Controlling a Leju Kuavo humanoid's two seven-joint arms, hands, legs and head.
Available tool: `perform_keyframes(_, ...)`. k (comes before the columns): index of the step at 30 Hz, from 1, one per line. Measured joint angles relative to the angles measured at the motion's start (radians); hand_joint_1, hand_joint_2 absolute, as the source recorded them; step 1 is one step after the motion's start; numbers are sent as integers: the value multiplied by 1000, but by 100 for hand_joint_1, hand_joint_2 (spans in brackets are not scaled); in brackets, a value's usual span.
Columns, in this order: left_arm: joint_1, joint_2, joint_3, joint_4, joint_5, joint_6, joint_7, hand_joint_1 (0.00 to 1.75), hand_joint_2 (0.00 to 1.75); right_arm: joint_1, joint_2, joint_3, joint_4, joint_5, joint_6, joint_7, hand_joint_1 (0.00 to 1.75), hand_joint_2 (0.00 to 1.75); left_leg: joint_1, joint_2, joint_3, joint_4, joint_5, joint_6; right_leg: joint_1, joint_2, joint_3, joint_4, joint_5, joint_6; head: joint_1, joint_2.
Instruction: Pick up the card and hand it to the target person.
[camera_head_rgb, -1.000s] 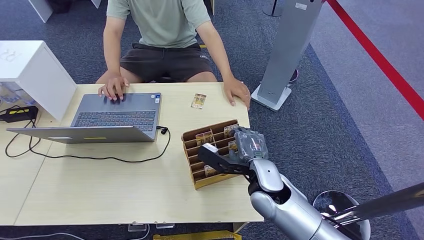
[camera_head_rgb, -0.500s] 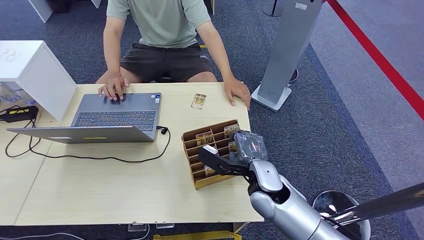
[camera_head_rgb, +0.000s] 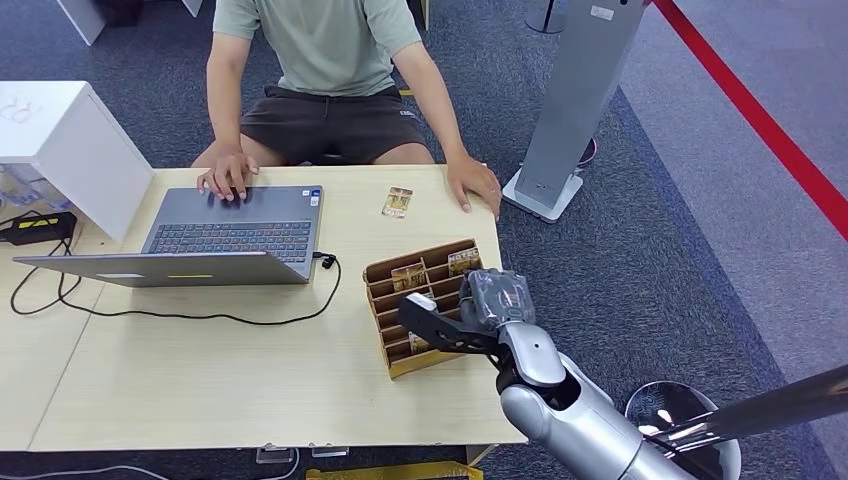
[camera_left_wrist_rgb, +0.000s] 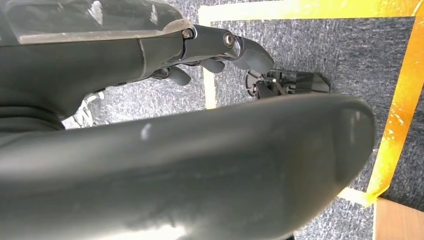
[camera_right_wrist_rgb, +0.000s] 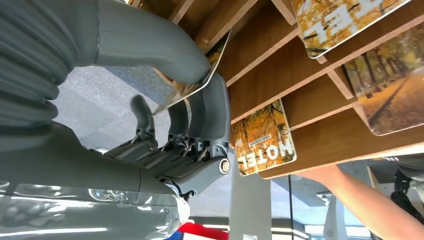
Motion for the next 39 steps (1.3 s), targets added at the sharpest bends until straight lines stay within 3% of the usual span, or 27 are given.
perform_keyframes(3,0,0,-3,0,0,0,1,0,0,0,0,-1,0,0,0,0,175,175,0,0,0,0,0,0,0,0,0,0,0,0,0,0)
perform_keyframes(23,0,0,-4,0,2,8,-12,0,0,-20,9,3,1,21,-1,-36,171,175,0,0,1,0,0,0,0,0,1,0,0,0,0,0)
perform_keyframes(29,0,0,-5,0,1,8,-12,0,0,-100,30,13,-12,14,0,-68,171,175,0,0,1,0,0,0,0,0,1,0,0,0,0,0)
perform_keyframes(39,-11,-1,-18,0,-11,4,-1,0,0,-359,91,46,52,-151,-51,-134,171,175,0,0,0,0,1,0,0,0,0,1,1,-1,0,0)
